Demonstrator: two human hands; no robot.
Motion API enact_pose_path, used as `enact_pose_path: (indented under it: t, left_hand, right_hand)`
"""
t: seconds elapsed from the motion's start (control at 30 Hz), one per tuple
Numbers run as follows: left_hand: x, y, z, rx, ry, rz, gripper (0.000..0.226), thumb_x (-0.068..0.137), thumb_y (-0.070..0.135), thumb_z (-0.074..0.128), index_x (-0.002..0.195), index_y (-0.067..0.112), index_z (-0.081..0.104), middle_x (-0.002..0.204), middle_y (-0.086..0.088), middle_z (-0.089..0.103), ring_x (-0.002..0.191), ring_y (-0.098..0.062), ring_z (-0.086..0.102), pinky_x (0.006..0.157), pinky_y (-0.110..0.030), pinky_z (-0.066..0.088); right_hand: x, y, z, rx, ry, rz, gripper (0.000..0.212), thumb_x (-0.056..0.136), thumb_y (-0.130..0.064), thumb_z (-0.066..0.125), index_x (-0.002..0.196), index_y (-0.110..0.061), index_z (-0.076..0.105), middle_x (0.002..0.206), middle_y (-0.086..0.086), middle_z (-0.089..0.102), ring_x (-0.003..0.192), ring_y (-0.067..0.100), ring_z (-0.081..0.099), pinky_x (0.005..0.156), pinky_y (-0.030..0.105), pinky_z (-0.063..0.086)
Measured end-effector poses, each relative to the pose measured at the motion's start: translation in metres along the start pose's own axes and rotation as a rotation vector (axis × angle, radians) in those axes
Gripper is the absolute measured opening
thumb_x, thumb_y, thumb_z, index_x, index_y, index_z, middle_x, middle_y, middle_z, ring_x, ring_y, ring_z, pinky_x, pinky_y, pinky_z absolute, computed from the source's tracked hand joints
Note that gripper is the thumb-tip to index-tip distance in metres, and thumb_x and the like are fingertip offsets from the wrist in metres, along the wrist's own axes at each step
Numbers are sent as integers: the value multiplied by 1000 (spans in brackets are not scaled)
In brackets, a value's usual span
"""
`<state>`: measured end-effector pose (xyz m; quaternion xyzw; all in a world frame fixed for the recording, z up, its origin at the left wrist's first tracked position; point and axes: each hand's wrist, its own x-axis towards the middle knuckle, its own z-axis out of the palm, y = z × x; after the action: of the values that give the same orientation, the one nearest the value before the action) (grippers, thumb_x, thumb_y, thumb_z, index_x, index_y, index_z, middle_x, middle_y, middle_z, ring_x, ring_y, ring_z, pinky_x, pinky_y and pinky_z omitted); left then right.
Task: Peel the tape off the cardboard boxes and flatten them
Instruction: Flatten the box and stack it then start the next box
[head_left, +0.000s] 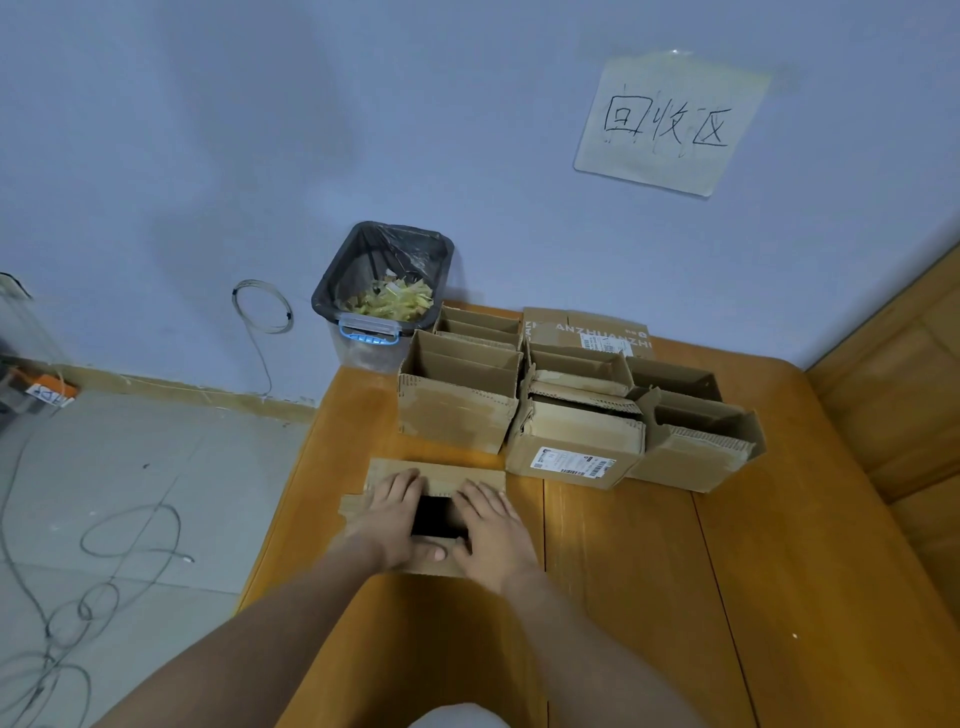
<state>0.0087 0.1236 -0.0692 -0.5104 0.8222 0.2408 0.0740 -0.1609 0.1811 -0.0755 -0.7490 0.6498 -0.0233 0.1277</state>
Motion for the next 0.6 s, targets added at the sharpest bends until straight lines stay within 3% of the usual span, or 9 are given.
enact_pose_path:
  t: [0.2, 0.33, 0.47, 0.6]
  left_hand:
    - [-8, 2, 3, -8, 88, 24, 123, 71, 73, 62, 154, 18, -11, 162, 0, -11, 148, -21, -16, 120, -42, -4]
    - [-7, 4, 2, 125, 87, 47, 125, 71, 78, 55, 151, 18, -20, 157, -3, -30, 143, -24, -30, 116, -41, -15]
    - [-2, 4, -1, 191, 111, 66, 123, 75, 78, 52, 144, 20, -31, 149, -3, -40, 134, -23, -40, 111, -39, -21]
    - [1, 4, -1, 221, 124, 107, 121, 75, 81, 48, 136, 23, -38, 146, -3, -42, 132, -24, -42, 109, -39, -23]
  right_hand:
    - [-17, -13, 15, -66, 61, 54, 63, 99, -34, 33, 154, -16, 10, 162, -1, -1, 148, 17, -9, 114, 42, -18]
    - [-21, -16, 20, -97, 51, 100, 61, 100, -32, 32, 154, -16, 11, 162, 0, -3, 148, 20, -6, 113, 46, -19]
    - [-10, -12, 12, -119, 79, 108, 60, 100, -34, 29, 154, -16, 7, 162, 0, -1, 148, 18, -6, 113, 44, -20]
    - [9, -8, 0, -84, 120, 133, 60, 102, -32, 30, 154, -19, 3, 161, -2, -12, 146, 15, -18, 118, 38, -12]
